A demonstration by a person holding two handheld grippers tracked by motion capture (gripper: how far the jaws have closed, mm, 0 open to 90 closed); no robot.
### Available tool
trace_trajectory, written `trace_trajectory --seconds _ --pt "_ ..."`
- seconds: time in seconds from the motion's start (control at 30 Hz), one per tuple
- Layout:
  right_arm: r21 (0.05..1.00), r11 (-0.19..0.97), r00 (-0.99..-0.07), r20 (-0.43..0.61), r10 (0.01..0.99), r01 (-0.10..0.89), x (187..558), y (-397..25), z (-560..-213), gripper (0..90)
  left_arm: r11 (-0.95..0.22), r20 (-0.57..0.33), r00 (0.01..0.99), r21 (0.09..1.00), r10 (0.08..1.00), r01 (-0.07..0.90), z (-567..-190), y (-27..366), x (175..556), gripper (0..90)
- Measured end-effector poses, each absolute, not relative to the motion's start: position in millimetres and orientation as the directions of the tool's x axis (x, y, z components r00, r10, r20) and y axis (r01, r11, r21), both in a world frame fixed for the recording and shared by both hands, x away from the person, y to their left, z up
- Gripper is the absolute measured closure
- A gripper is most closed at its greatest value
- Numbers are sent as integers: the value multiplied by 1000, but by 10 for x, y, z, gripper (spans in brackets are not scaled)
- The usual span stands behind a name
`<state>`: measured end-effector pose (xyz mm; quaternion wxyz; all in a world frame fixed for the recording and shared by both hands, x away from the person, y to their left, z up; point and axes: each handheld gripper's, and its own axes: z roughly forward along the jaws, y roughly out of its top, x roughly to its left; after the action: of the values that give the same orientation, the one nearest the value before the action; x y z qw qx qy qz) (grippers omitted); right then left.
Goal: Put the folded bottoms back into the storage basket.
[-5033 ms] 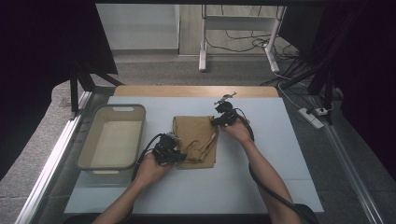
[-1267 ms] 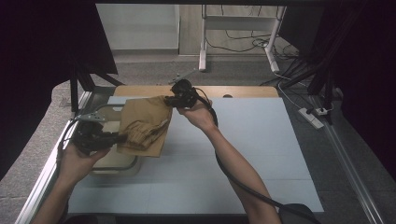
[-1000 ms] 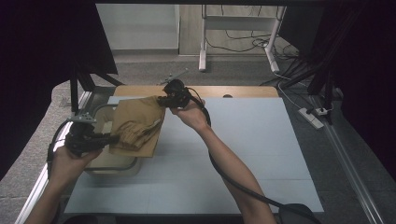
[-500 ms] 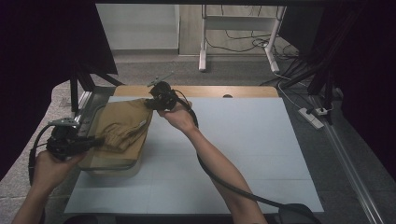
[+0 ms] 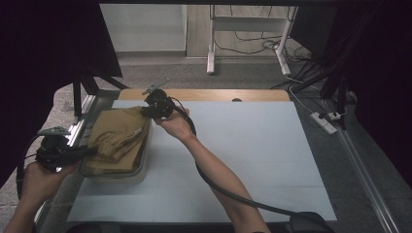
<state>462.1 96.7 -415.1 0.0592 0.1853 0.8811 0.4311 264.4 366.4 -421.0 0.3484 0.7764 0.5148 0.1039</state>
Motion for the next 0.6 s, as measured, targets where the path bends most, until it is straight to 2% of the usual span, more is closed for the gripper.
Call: trace_trajectory --seconds 0.6 --pt "759 585 -920 47 389 287 4674 1190 -4450 840 -198 -194 391 617 900 762 -4542 3700 2666 782"
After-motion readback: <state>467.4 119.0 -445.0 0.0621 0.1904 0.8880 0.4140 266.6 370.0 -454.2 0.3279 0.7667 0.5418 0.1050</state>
